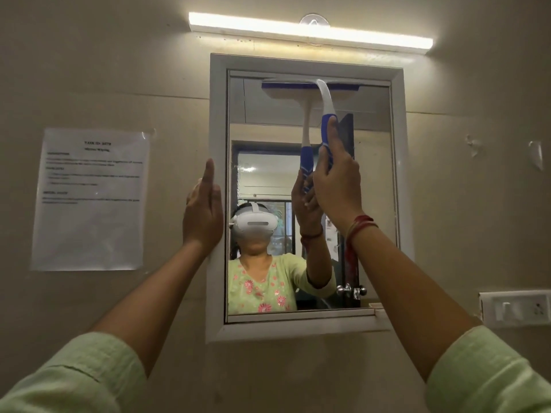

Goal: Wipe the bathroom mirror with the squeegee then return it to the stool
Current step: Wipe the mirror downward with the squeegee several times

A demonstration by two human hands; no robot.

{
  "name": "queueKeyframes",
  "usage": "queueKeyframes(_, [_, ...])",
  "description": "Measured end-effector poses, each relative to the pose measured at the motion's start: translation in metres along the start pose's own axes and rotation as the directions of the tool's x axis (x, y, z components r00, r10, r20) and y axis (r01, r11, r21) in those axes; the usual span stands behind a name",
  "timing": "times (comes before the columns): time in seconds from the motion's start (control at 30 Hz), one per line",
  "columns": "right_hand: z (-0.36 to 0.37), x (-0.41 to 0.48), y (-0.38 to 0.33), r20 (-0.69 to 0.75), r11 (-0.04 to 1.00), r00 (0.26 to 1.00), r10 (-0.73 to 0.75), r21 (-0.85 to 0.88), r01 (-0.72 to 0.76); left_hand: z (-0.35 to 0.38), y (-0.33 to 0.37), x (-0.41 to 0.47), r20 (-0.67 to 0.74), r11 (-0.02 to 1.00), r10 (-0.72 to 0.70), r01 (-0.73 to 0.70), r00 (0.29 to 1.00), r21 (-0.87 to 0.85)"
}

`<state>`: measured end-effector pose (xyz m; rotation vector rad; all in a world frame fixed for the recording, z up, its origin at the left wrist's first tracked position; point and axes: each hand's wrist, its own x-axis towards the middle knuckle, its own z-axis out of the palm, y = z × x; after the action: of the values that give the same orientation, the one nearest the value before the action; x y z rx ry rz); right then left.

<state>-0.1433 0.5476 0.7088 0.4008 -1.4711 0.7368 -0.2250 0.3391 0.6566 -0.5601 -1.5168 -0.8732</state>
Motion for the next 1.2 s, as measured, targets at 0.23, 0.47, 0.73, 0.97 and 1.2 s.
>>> queueKeyframes(0.23, [0.003,-0.042,0.003,0.013,0.999,0.999,-0.039,-0.029,0.04,0.0,0.0,0.0,0.005,1.0,0.0,0.0,1.0,0.005])
queueKeyframes(0.47, [-0.004,-0.037,0.005,0.002,0.992,0.996,-0.089,-0.091,0.089,-0.001,0.0,0.0,0.016,1.0,-0.005,0.005,1.0,0.0])
queueKeyframes(0.73, [-0.006,-0.083,0.012,0.037,0.999,0.999,-0.031,-0.027,0.032,-0.002,0.002,0.0,0.014,1.0,-0.005,0.005,1.0,0.003])
queueKeyframes(0.97, [-0.002,-0.072,0.006,-0.013,0.998,0.999,-0.041,-0.047,0.04,-0.002,0.003,0.0,0.005,1.0,-0.007,0.007,1.0,0.003])
queueKeyframes(1.2, [-0.008,-0.112,0.019,0.034,1.0,0.999,-0.011,-0.01,0.011,-0.002,0.004,0.0,-0.001,1.0,-0.006,0.006,1.0,0.01])
